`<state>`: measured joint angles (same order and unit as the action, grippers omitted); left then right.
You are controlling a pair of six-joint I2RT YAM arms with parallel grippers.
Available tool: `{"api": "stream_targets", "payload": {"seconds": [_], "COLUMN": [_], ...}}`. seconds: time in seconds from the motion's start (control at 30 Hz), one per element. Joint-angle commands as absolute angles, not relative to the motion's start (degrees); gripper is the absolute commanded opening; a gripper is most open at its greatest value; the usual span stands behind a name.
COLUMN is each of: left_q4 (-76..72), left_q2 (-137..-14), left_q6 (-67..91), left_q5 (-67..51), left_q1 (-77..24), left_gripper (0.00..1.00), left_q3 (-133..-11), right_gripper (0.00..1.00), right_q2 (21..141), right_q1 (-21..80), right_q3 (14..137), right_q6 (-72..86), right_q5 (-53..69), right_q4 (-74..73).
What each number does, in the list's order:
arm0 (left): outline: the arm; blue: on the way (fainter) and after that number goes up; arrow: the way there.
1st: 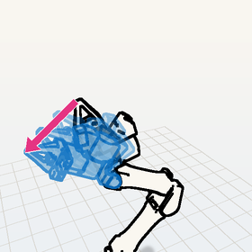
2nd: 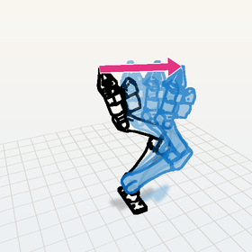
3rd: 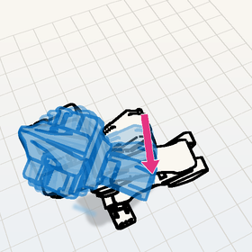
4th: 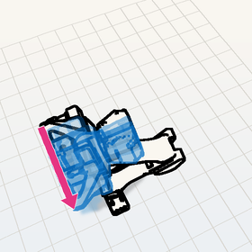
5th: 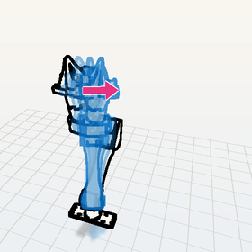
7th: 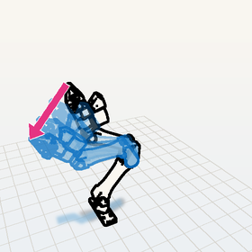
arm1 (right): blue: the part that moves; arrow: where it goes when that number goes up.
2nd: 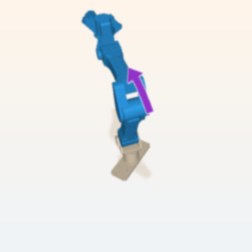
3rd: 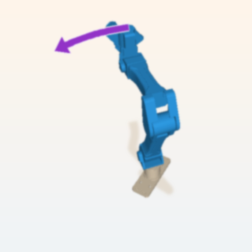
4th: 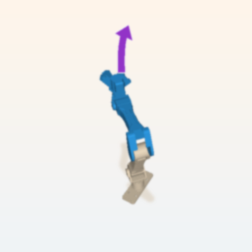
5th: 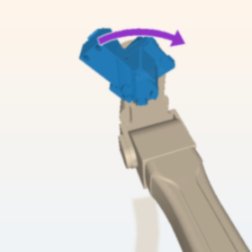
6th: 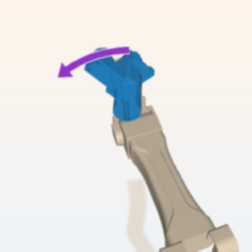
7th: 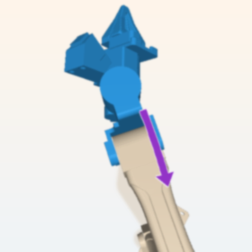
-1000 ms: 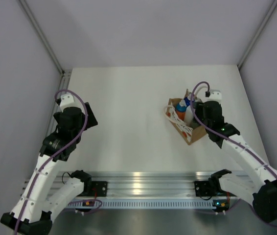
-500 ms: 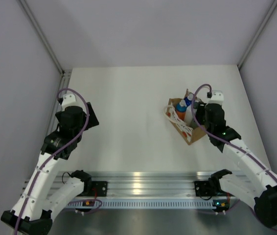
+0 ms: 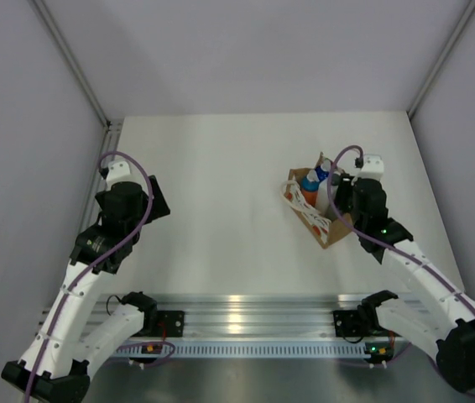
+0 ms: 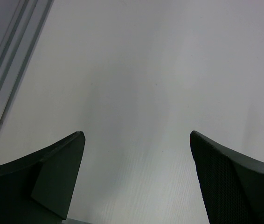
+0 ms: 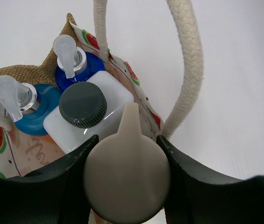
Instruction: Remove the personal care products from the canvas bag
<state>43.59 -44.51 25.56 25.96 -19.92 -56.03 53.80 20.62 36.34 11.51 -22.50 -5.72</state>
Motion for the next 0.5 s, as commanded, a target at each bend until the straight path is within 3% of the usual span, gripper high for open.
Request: {"api": "stream_targets", "payload": {"seconds": [0.0, 0.47], "left_q4": [41.8, 41.7], "left_q2": [-44.4, -44.4], "left_q6": [25.4, 25.3], "left_q5": [25.5, 25.4], "left_q1": [-19.6, -19.6], "left_gripper": [0.98, 0.98], "left_q3": [-56.3, -56.3], "right_gripper": [0.00, 0.00], "right_q2": [53.3, 48.2], "right_q1": [21.4, 21.3], "right_q3": [36.6, 41.7], "right_q6": [11.6, 9.8], "right_q5": [-21.5, -19.5], "right_q4": [-0.6, -1.7]}}
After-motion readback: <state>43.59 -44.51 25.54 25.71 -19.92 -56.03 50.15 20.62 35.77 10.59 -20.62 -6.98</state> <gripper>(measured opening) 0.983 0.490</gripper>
